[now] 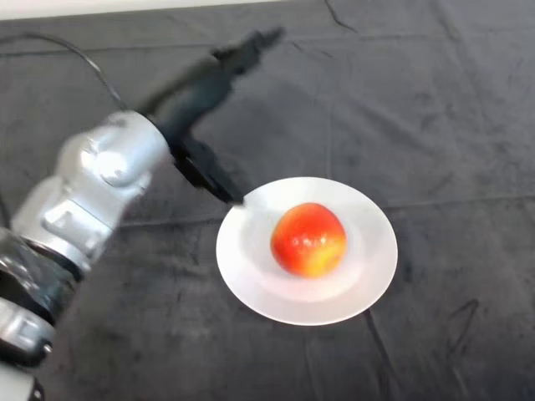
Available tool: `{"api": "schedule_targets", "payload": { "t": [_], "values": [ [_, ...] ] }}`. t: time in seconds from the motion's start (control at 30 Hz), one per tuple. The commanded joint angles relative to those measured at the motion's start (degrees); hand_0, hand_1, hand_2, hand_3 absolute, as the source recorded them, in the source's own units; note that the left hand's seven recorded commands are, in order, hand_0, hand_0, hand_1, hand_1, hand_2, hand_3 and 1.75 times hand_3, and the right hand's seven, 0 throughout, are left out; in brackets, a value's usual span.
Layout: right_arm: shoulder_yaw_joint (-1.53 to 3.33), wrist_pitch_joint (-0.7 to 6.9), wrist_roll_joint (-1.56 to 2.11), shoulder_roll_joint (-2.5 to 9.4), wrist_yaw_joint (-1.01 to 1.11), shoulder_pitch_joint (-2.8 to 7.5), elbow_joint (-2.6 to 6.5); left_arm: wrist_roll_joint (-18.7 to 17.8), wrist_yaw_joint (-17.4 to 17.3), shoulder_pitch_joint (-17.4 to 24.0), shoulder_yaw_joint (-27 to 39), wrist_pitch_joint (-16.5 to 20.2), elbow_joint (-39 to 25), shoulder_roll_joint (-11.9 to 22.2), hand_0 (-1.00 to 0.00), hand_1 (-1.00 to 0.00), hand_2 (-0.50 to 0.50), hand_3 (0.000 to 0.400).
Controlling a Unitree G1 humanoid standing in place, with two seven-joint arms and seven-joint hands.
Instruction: Move the apple to the plate
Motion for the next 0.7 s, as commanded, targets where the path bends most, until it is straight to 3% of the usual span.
{"api": "schedule_targets", "payload": {
  "t": [0.03,0.3,0.47,0.7],
  "values": [
    [0.63,-0.19,0.21,-1.05,0.78,-2.57,-1.87,-1.2,1.0,-3.9,3.1,-1.3,3.0,4.4,0.0,0.0,0.0,0.0],
    [0.64,-0.19,0.21,-1.05,0.78,-2.57,-1.86,-5.9,1.1,-9.3,12.7,-1.3,10.1,11.8,0.0,0.0,0.0,0.0],
    [0.65,-0.18,0.2,-1.05,0.78,-2.57,-1.84,-8.8,3.1,-12.3,19.1,-1.3,14.0,16.1,0.0,0.0,0.0,0.0],
    [0.66,-0.17,0.2,-1.05,0.78,-2.56,-1.82,-14.5,7.5,-11.7,29.6,-3.6,17.5,22.0,0.0,0.0,0.0,0.0]
  ]
}}
